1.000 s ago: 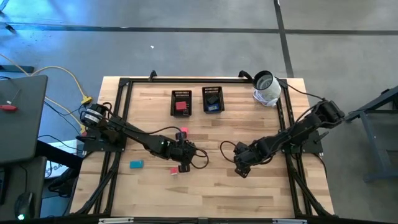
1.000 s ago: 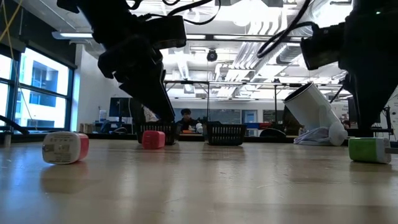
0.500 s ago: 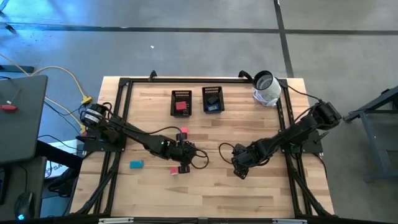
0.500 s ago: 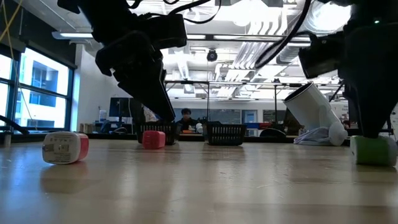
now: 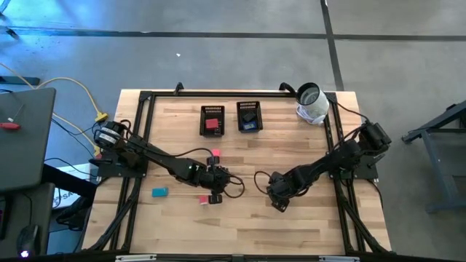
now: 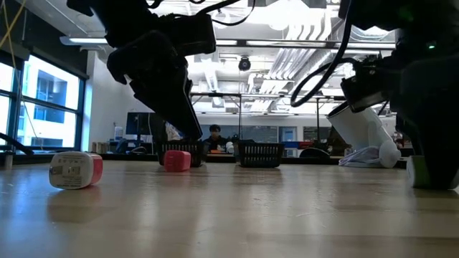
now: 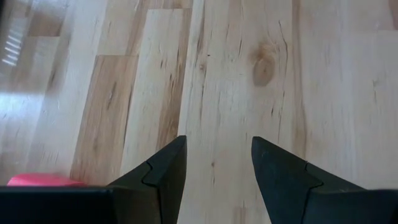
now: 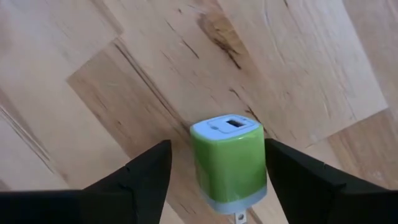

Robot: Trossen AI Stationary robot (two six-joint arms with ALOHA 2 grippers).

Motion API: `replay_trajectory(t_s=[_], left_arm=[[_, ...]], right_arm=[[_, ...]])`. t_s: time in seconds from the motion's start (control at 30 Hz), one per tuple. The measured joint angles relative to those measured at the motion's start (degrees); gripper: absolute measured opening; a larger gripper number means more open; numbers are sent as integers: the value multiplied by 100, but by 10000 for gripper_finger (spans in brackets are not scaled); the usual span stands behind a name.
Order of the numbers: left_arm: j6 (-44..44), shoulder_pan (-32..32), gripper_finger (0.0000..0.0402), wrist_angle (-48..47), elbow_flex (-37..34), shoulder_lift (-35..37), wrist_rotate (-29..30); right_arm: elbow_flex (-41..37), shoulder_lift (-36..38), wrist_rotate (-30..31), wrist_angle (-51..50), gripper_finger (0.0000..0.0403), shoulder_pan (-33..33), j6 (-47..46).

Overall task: Pick & Place Office items
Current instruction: Put the green charger adapter into the left black bin

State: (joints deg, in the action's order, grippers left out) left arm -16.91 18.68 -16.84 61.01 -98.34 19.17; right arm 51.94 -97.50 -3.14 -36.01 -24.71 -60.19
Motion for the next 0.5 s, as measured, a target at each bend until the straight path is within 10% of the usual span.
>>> replay_trajectory(t_s=[0.3,0.5], left_arm=[[0,0,171,24,2,0,1],[0,0,171,22,2,-1,3]], right_arm=[[-11,-6,112,-74,126,0,75],[-13,-10,140,-52,126,-4,194]])
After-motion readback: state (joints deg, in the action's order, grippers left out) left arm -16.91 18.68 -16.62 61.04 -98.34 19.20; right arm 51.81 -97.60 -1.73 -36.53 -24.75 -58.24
